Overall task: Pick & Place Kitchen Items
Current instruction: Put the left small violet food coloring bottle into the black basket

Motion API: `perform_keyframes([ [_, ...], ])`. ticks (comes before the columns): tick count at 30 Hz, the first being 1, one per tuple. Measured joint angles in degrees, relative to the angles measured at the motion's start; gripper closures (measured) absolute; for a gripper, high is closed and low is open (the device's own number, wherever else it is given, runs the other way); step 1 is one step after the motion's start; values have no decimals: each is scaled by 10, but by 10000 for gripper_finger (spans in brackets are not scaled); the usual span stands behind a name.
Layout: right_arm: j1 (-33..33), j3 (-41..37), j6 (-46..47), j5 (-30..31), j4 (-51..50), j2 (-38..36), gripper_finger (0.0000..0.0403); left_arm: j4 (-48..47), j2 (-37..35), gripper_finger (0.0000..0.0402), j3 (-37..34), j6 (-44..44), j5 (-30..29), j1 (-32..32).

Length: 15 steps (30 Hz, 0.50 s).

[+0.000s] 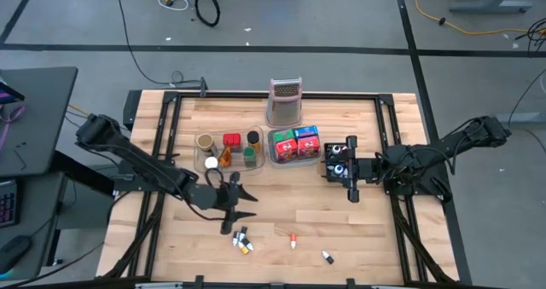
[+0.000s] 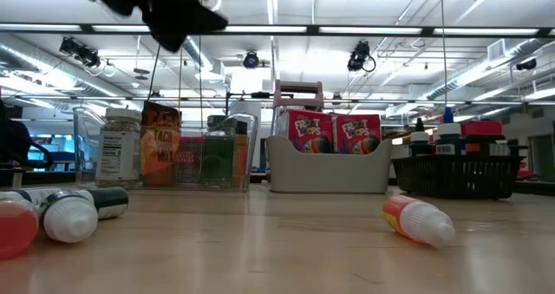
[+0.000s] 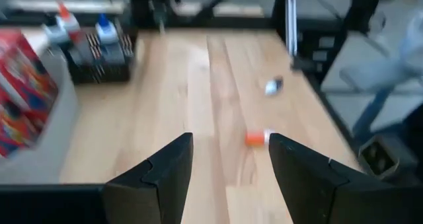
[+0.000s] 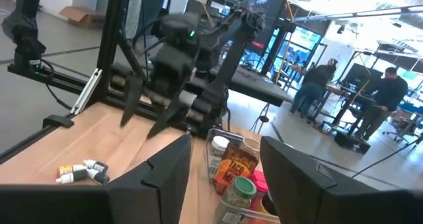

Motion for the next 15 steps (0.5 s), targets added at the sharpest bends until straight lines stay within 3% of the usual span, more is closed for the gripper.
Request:
perform_keyframes([
  [8, 0, 0, 1, 0, -1, 1, 209, 58, 90, 191, 5, -44, 23, -27],
  [15, 0, 0, 1, 0, -6, 2, 209, 66, 119, 191, 4, -116, 13, -66],
])
